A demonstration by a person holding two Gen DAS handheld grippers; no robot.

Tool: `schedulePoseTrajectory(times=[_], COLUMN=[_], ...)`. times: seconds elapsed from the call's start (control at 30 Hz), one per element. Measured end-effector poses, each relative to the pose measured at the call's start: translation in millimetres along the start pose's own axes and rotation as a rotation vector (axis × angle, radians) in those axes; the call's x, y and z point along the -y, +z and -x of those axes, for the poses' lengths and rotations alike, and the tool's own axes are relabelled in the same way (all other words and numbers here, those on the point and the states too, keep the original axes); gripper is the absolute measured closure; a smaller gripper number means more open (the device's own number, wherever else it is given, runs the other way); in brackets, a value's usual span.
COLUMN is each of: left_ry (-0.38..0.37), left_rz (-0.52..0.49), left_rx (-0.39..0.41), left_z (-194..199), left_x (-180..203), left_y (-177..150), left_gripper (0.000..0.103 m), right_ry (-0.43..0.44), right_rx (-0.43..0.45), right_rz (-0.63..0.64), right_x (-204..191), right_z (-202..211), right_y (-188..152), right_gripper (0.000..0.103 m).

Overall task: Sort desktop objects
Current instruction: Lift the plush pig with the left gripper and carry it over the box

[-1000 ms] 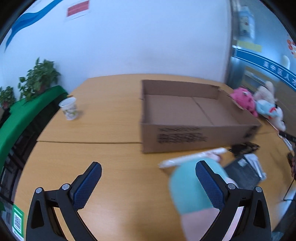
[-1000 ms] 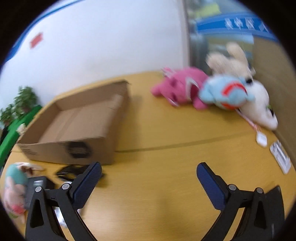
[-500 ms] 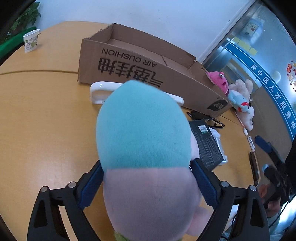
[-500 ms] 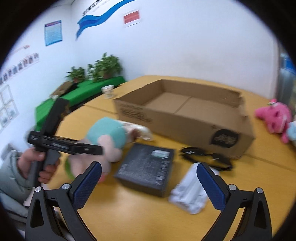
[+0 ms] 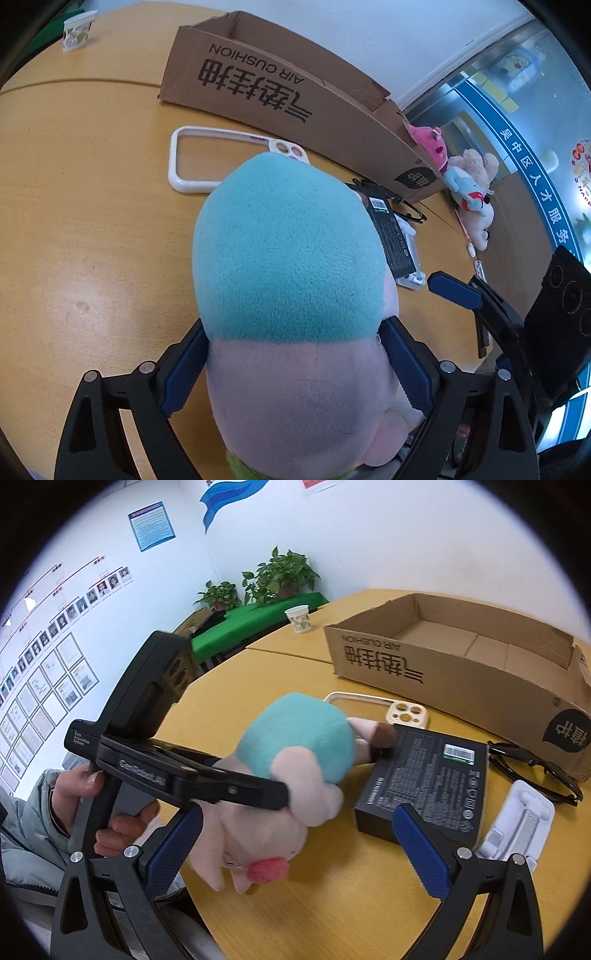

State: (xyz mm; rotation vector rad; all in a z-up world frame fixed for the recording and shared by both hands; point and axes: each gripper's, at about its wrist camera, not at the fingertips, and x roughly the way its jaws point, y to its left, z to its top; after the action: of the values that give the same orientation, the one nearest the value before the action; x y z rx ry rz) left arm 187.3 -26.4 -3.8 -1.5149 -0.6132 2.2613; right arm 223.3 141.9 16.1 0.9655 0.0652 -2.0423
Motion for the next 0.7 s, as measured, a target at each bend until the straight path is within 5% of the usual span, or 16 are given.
schedulePoseTrajectory(times=[0.23,0.33,0.43,0.7], left_ry=[0.020,0.019,0.003,0.015], left_rz=[-0.039,-0.063,-0.078,-0.126], left_rx=[0.035,0.073,0.052,0.021], left_z=[22,34,34,20], left_x=[-1,4,6,8], left_y=[-6,-9,-16,-45], left_gripper=[0.012,0.012,0.011,0.014], right_ry=[0.005,0.072,0.140,0.151], right_rx=[0.056,0.074,0.025,-0.129], right_rz=[-0.177,-0.196,-0.186,-0.142], right_x=[51,46,33,6], right_z=[22,11,-13,-65], right_y=[12,25,33,30], right_gripper=[0.000,0.001,0.001,0.004])
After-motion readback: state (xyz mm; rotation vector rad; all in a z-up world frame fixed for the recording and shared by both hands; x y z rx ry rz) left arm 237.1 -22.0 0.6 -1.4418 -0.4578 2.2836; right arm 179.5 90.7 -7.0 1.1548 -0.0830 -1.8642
